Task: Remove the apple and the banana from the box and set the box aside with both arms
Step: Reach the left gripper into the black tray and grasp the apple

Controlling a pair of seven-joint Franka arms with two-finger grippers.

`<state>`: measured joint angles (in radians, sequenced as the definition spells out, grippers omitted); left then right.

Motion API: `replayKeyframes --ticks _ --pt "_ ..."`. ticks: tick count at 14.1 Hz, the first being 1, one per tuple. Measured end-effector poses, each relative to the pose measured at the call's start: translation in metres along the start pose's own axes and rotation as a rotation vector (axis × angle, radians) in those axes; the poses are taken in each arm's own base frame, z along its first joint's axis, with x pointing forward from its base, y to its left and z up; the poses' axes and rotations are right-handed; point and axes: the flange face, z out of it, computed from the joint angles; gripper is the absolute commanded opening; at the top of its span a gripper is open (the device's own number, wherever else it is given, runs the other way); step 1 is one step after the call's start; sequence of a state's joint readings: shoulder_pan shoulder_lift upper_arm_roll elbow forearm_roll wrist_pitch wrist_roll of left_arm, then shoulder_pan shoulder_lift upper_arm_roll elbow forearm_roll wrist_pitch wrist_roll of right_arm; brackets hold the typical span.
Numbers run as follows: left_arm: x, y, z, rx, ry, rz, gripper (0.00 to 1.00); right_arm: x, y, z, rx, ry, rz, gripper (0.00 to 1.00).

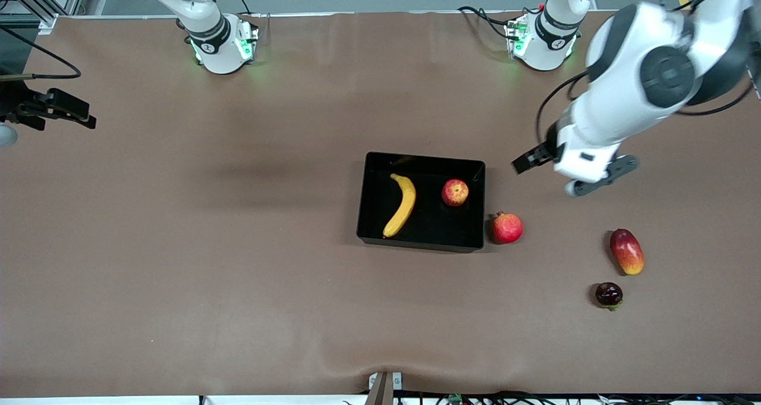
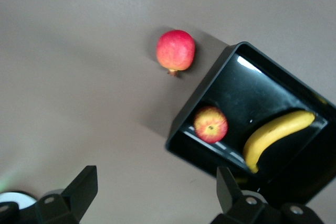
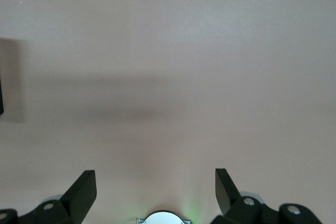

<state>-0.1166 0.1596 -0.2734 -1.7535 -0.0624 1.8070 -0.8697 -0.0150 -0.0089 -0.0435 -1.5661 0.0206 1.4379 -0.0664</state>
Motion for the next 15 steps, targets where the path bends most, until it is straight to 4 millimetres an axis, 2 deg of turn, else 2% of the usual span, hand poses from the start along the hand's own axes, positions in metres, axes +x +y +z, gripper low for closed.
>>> replayKeyframes --ticks 3,5,11,15 --pt "-0.020 0.021 0.071 -0.011 0.009 -0.087 1.00 0.000 0.000 0.009 0.001 -0.020 0.001 1.00" --pt "-0.033 0.034 0.108 -0.011 0.003 -0.152 1.00 0.001 0.001 0.017 0.003 -0.036 0.001 1.00" --pt "-0.046 0.069 0.187 -0.014 0.041 -0.249 1.00 -0.002 0.000 0.023 0.006 -0.071 0.002 1.00" --pt "-0.048 0.079 0.229 -0.023 0.024 -0.266 1.00 -0.002 -0.004 0.023 0.011 -0.069 -0.004 1.00"
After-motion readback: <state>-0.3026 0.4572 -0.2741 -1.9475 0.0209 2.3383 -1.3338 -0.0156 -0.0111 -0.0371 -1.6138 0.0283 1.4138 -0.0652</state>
